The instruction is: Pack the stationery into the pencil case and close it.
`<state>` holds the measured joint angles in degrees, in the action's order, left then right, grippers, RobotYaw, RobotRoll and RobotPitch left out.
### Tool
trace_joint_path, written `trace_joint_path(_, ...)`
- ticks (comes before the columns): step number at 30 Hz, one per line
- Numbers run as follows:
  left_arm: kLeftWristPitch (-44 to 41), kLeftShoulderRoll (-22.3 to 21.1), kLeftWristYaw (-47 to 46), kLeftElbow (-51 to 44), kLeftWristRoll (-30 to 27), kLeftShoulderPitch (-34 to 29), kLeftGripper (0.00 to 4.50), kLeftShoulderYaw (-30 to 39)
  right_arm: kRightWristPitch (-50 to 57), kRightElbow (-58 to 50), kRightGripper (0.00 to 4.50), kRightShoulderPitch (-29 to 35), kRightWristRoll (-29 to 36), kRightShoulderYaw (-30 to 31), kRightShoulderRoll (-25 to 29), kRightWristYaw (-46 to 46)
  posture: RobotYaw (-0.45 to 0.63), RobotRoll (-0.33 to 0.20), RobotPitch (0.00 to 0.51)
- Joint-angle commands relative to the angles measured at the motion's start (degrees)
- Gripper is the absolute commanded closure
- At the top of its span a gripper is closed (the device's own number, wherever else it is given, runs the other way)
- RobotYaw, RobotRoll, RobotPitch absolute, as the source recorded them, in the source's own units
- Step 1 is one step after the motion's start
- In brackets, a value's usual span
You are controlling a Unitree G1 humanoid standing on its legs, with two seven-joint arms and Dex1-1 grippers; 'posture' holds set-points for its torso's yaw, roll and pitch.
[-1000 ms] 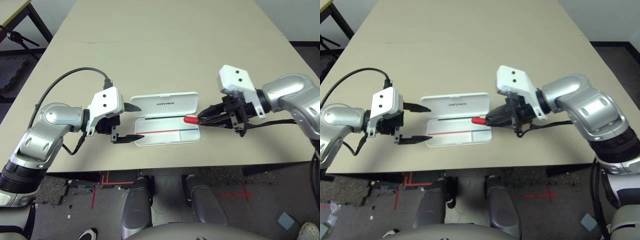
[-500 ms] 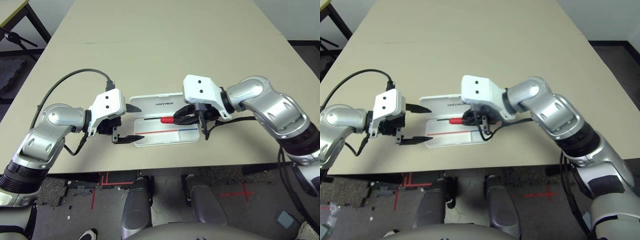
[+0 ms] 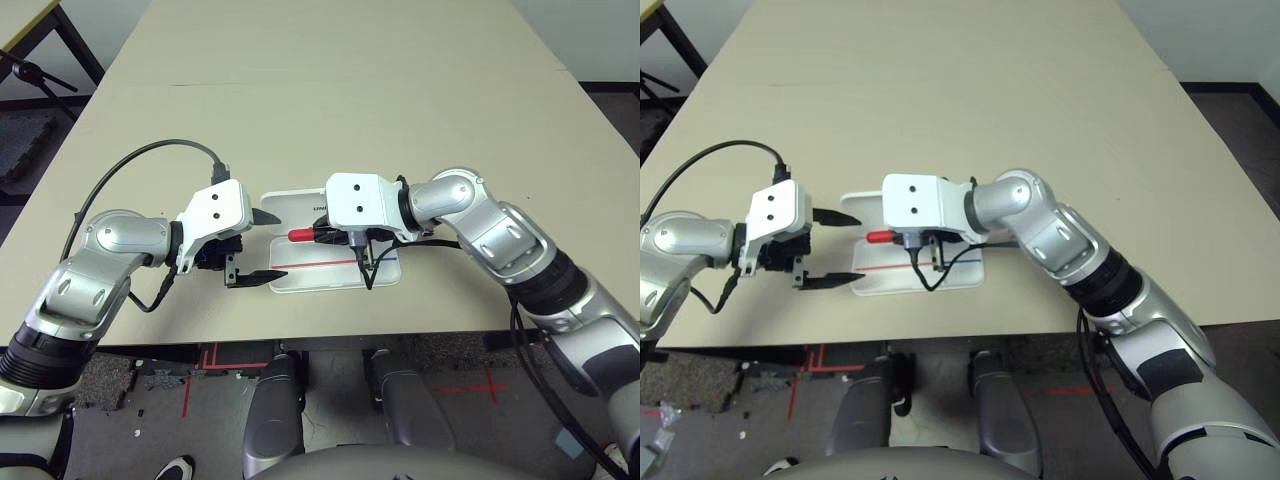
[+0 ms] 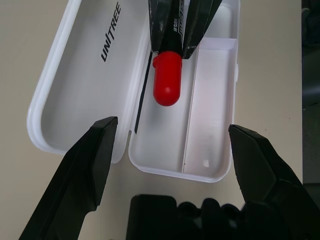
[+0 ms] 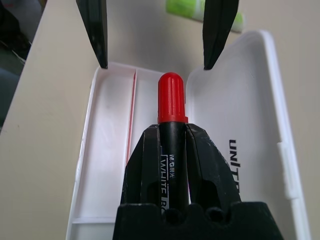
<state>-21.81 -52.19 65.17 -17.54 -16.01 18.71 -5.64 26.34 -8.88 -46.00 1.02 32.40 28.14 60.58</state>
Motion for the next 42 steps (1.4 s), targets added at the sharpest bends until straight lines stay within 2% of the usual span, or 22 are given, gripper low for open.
trace_joint_path(1, -0.09, 0.01, -0.57, -1.5, 0.37, -1.33, 0.0, -0.18, -0.76, 1.37, 4.05, 1.0, -0.88, 1.07, -0.32, 1.36, -0.02, 0.0, 0.187)
trace_joint_path(14, -2.38, -0.61, -2.32, -3.53, 0.06, -3.25, 0.0, 0.73, -2.26, 4.71, 4.05, 1.13, -2.4, 1.59, -0.93, 4.49, 0.0, 0.0, 0.19)
trace_joint_path(15, -2.51, -0.68, -2.4, -3.58, 0.05, -3.35, 0.0, 0.81, -2.48, 4.91, 3.81, 1.07, -2.58, 1.41, -1.02, 4.46, 0.0, 0.0, 0.191)
trace_joint_path(16, -2.63, -0.73, -2.46, -3.56, 0.03, -3.4, 0.0, 0.88, -2.68, 5.1, 3.26, 1.03, -2.71, 1.13, -1.13, 4.39, 0.0, 0.0, 0.191)
trace_joint_path(18, -2.78, -0.88, -2.5, -3.56, -0.07, -3.61, 0.0, 1.12, -1.1, 4.44, 2.67, 0.97, -1.76, 0.34, -0.99, 5.28, 0.0, 0.0, 0.192)
trace_joint_path(23, -3.69, -1.43, -3.02, -3.83, -0.1, -4.29, 0.0, 1.85, 6.18, 1.04, 0.64, 0.19, 3.93, -3.47, 0.94, 9.38, 0.0, 0.0, 0.197)
trace_joint_path(25, -4.34, -1.76, -3.42, -4.08, -0.19, -4.91, 0.0, 2.6, 9.75, -0.55, 0.02, 0.07, 6.89, -5.65, 3.39, 11.76, 0.0, 0.0, 0.198)
trace_joint_path(32, -8.73, -2.45, -6.49, -6.0, -1.19, -8.09, 0.0, 6.76, 17.49, -3.67, 0.02, 1.45, 17.02, -13.67, 13.15, 18.35, 0.0, 0.0, 0.203)
trace_joint_path(37, -13.37, -1.73, -10.11, -8.13, -2.15, -9.99, 0.0, 9.24, 20.71, -5.69, 0.02, 3.31, 24.13, -19.78, 16.57, 19.72, 0.0, 0.0, 0.206)
trace_joint_path(42, -18.75, -1.63, -13.97, -9.96, -2.97, -11.3, 0.0, 11.81, 25.21, -7.94, 0.02, 4.37, 30.27, -23.32, 18.36, 19.06, -0.01, 0.0, 0.209)
